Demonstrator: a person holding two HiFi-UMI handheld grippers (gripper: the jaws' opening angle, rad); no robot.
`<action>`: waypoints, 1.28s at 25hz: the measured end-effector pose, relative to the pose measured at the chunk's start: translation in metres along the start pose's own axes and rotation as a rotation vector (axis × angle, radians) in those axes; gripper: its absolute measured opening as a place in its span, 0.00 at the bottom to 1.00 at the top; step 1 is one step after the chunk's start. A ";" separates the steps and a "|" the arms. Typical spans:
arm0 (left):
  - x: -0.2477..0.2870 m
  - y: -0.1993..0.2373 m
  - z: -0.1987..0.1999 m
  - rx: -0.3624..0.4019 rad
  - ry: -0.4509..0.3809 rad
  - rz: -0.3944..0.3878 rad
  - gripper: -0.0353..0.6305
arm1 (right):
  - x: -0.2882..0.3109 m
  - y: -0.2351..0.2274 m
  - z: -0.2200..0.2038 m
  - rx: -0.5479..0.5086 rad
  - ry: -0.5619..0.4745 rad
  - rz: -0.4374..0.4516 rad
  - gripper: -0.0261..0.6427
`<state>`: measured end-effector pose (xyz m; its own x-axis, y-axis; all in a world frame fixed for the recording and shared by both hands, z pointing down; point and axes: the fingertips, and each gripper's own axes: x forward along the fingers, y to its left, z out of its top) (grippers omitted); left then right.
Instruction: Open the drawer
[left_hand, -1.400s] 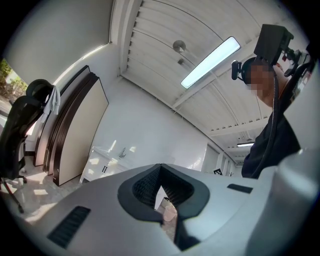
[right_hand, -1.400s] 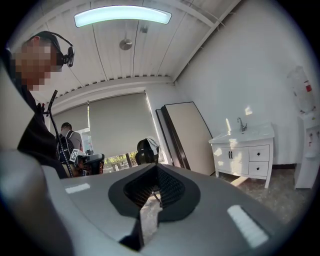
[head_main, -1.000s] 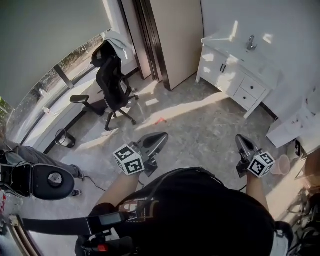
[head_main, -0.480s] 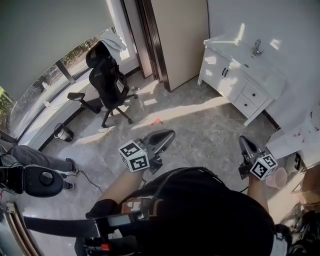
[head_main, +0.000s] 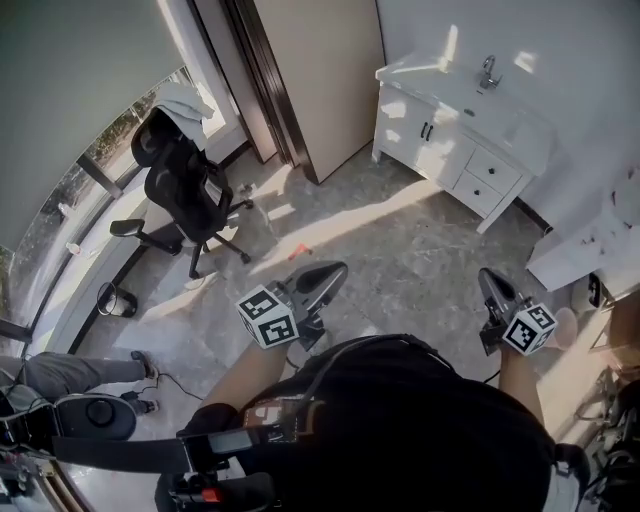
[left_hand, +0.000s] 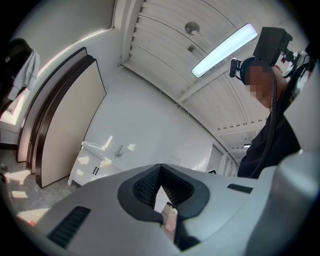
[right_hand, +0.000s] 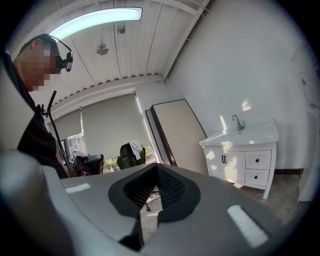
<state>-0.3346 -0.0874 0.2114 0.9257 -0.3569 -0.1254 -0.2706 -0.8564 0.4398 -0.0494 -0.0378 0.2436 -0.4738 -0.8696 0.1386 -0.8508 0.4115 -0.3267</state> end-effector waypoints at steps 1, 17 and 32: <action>0.003 0.010 0.005 -0.003 0.009 -0.014 0.05 | 0.008 0.000 0.002 -0.003 -0.006 -0.016 0.04; 0.015 0.172 0.099 -0.001 0.112 -0.197 0.05 | 0.143 0.029 0.028 0.005 -0.079 -0.203 0.04; 0.076 0.226 0.116 0.014 0.075 -0.096 0.05 | 0.201 -0.061 0.059 0.011 -0.061 -0.113 0.04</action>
<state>-0.3560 -0.3514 0.1986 0.9646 -0.2444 -0.0991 -0.1829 -0.8905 0.4167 -0.0792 -0.2541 0.2364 -0.3597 -0.9255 0.1184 -0.8955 0.3068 -0.3225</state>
